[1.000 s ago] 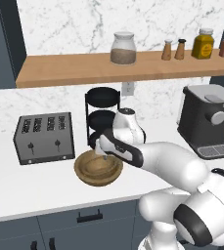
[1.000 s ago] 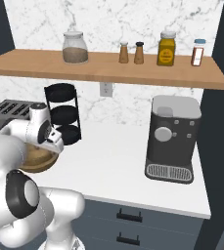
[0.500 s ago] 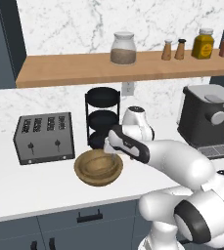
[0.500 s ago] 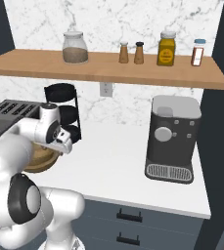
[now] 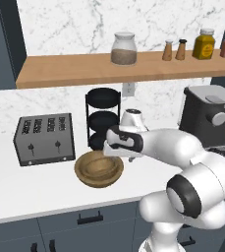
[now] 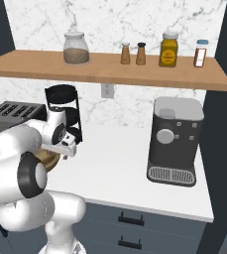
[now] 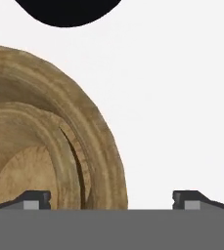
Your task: Pick up the bowls on the counter and stack them on top of one another in the open cabinet. Place the smaller bowl on top of the larger bowl.
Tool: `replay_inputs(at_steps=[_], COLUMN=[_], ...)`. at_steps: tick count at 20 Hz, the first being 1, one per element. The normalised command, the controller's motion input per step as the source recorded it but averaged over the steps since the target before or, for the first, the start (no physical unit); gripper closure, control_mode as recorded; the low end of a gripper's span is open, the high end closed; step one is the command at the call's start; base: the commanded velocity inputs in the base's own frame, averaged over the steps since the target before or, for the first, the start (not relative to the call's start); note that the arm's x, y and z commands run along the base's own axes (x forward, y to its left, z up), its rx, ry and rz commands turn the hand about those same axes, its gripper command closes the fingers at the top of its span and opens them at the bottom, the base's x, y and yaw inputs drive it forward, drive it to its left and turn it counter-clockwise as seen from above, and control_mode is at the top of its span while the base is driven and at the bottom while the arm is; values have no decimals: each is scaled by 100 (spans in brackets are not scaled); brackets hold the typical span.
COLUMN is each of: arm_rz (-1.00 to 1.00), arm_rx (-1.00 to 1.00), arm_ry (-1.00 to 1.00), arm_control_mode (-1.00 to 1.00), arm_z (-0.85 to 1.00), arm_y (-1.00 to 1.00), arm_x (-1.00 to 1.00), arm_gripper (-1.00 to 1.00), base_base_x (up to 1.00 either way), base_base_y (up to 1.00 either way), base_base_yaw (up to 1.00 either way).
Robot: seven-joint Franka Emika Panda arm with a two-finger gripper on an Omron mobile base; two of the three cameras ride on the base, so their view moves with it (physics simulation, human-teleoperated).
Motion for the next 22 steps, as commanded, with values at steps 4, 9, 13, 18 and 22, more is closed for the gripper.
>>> replay_inputs(at_steps=[4,9,13,18,22], arm_rz=[5,2,2,3,0], arm_rx=[1,7,13,17,9], arm_ry=[0,0,0,-1,-2], arm_control_mode=[-100,-100,-100,-100,-100], arm_z=[-13,-31,-42,-8,0], arm_y=[22,39,29,3,0], arm_x=[29,22,8,-4,-31], arm_gripper=[-100,-100,100,100,100], base_base_x=[0,0,0,0,0], base_base_y=[0,0,0,0,0], base_base_yaw=[0,0,0,0,0])
